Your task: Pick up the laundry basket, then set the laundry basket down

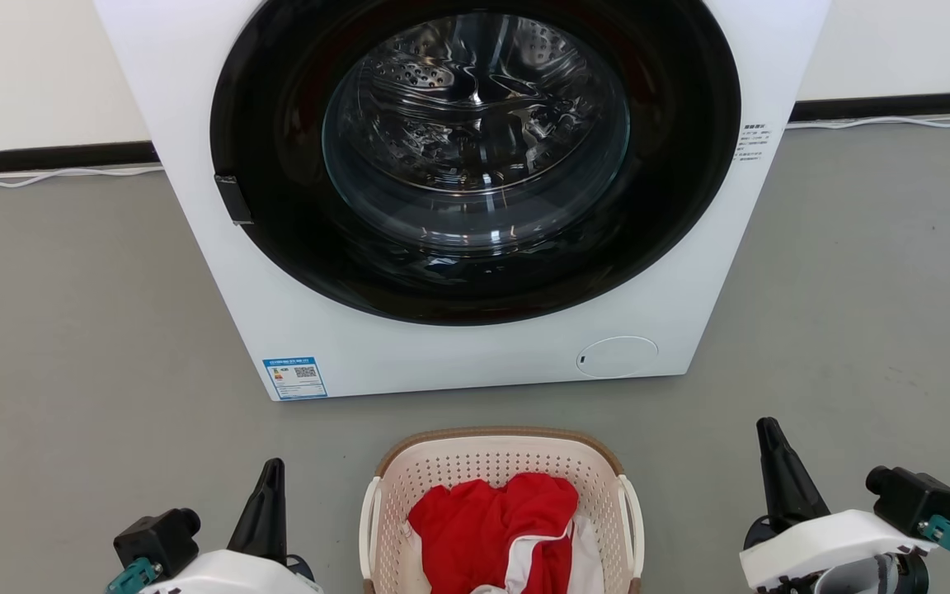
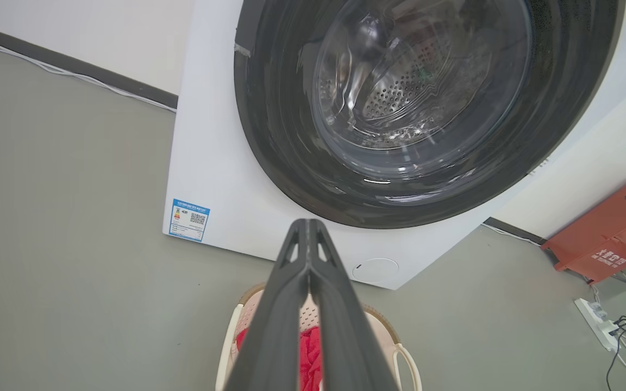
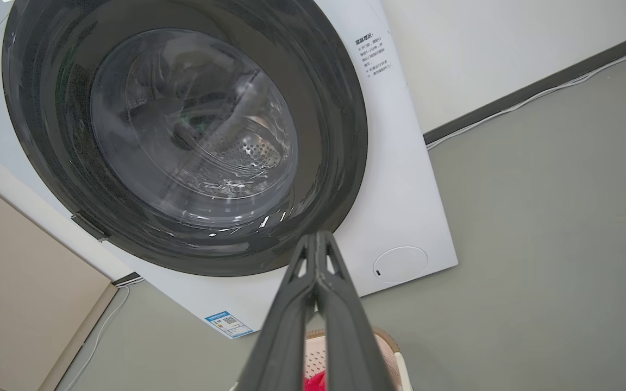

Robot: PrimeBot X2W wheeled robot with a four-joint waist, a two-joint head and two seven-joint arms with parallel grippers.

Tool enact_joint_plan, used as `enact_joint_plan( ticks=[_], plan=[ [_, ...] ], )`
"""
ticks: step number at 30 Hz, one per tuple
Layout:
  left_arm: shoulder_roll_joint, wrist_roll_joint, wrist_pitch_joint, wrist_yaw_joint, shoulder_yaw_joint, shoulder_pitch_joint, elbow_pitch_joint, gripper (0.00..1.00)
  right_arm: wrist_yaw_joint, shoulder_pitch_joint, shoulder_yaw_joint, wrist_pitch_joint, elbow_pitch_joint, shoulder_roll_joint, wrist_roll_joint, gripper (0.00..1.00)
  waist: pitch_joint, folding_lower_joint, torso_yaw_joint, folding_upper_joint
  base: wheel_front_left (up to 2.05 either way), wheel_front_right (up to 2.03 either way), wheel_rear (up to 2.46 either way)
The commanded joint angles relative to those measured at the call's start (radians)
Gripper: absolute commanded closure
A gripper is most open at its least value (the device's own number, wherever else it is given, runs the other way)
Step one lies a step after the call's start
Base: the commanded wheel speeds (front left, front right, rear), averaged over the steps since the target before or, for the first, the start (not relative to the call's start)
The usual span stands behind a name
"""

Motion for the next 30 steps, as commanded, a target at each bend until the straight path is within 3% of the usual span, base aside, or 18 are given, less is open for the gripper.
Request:
enact_joint_plan(
  ticks=[1,30],
  plan=[
    [0.005,-0.028,0.007,-0.009,0.013,-0.041,-0.030,1.00,0.001,-0.030,-0.004,0.008,-0.034,-0.004,0.029,1.00,0.000,-0.0003,0.001,-0.0001,0.00,0.00,0.00],
    [0.008,-0.331,0.092,-0.023,0.055,-0.056,-0.045,1.00,0.003,-0.029,-0.045,0.092,-0.064,0.007,0.318,1.00,-0.005,-0.0003,0.012,-0.0001,0.00,0.00,0.00]
  ],
)
